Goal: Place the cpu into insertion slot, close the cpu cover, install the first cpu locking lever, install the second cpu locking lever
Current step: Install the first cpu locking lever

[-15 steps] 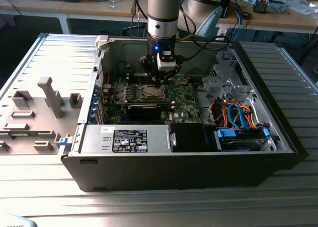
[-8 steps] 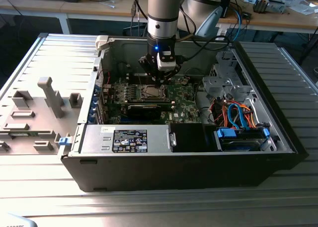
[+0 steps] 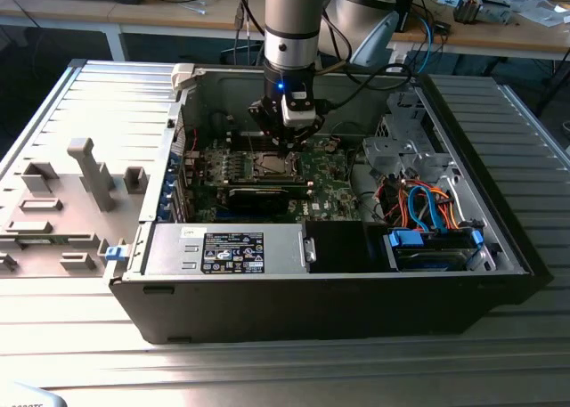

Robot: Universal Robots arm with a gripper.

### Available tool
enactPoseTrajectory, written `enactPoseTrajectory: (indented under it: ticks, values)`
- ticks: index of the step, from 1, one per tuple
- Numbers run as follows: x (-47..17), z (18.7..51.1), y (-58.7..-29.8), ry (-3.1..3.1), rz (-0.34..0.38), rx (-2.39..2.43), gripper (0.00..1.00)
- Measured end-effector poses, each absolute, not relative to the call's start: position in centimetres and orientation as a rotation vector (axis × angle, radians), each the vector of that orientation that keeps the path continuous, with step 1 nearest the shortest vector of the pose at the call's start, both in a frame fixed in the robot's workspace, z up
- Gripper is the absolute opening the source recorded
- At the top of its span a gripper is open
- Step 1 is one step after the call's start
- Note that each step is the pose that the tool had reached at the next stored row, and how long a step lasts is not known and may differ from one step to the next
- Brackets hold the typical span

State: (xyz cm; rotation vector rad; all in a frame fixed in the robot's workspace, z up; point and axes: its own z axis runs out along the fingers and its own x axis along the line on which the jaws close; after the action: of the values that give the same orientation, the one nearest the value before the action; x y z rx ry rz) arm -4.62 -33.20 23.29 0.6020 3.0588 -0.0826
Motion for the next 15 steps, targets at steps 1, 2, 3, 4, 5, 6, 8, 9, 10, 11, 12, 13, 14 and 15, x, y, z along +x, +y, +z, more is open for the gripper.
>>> enactPoseTrajectory:
  ticks: [1, 2, 3, 4, 5, 6, 8, 9, 10, 11, 12, 13, 14, 15]
  values:
    - [-4.62, 23.29, -33.20, 3.059, -0.082, 0.601, 0.11]
    - [-4.62, 23.29, -33.20, 3.059, -0.082, 0.600, 0.11]
    - [-4.62, 23.29, -33.20, 3.059, -0.083, 0.600, 0.11]
    - [-4.62, 23.29, -33.20, 3.059, -0.082, 0.599, 0.11]
    - [-4.62, 23.29, -33.20, 3.060, -0.083, 0.598, 0.11]
    - [-4.62, 23.29, -33.20, 3.060, -0.083, 0.598, 0.11]
    - [-4.62, 23.29, -33.20, 3.060, -0.083, 0.596, 0.11]
    - [-4.61, 23.29, -33.20, 3.060, -0.083, 0.596, 0.11]
    - [-4.61, 23.29, -33.19, 3.060, -0.082, 0.595, 0.11]
    - [-4.62, 23.29, -33.20, 3.060, -0.083, 0.594, 0.11]
    - [-4.62, 23.29, -33.20, 3.060, -0.083, 0.594, 0.11]
    - [-4.62, 23.29, -33.19, 3.060, -0.082, 0.593, 0.11]
    - [-4.62, 23.29, -33.20, 3.061, -0.082, 0.592, 0.11]
    - [-4.62, 23.29, -33.20, 3.061, -0.082, 0.592, 0.11]
